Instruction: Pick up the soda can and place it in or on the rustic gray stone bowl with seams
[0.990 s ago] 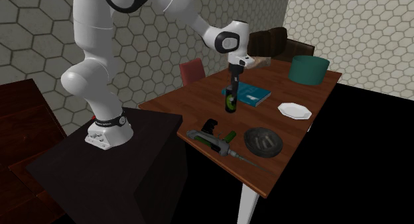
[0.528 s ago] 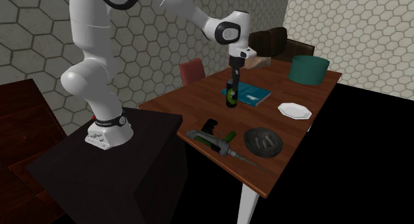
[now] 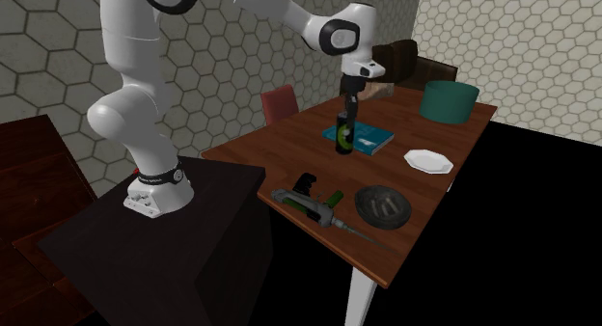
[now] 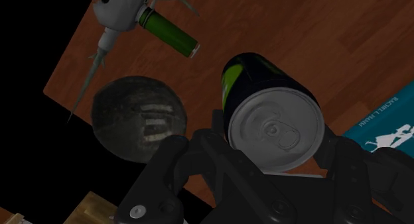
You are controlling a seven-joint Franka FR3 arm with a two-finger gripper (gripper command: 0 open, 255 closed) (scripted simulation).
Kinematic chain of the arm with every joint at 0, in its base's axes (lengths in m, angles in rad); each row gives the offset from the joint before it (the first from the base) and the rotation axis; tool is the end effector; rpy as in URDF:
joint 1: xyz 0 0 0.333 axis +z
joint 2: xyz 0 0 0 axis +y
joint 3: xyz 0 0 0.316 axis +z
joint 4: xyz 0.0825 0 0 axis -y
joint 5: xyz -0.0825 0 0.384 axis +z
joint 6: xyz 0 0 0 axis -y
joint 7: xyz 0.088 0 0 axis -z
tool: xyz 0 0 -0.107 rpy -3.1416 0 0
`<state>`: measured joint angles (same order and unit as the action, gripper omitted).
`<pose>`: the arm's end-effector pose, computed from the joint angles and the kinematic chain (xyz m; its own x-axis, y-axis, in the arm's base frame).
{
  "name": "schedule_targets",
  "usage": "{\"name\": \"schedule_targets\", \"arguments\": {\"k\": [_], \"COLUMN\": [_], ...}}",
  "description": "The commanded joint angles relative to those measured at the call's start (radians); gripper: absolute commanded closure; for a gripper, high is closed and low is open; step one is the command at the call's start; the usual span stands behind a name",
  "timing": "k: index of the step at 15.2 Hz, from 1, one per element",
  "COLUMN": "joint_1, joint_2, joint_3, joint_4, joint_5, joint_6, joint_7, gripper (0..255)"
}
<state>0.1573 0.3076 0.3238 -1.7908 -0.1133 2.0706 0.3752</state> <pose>0.5694 0.2746 0.3867 0.9892 0.1466 -0.0086 0.1466 -0.9892 0.0059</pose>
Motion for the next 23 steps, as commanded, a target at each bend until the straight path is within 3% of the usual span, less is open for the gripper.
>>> {"name": "schedule_targets", "arguments": {"k": [1, 9, 16, 23], "joint_1": [-0.022, -0.098, -0.144, -0.148], "joint_2": [0.016, 0.139, 0.315, 0.325], "joint_3": [-0.013, -0.064, -0.101, -0.103], "joint_4": [0.040, 0.279, 0.603, 0.526], "joint_5": [0.000, -0.011, -0.025, -0.028], "joint_6": [-0.023, -0.137, -0.283, -0.196], "joint_7": [-0.039, -0.183, -0.296, -0.291], "gripper": [255, 255, 255, 255]}}
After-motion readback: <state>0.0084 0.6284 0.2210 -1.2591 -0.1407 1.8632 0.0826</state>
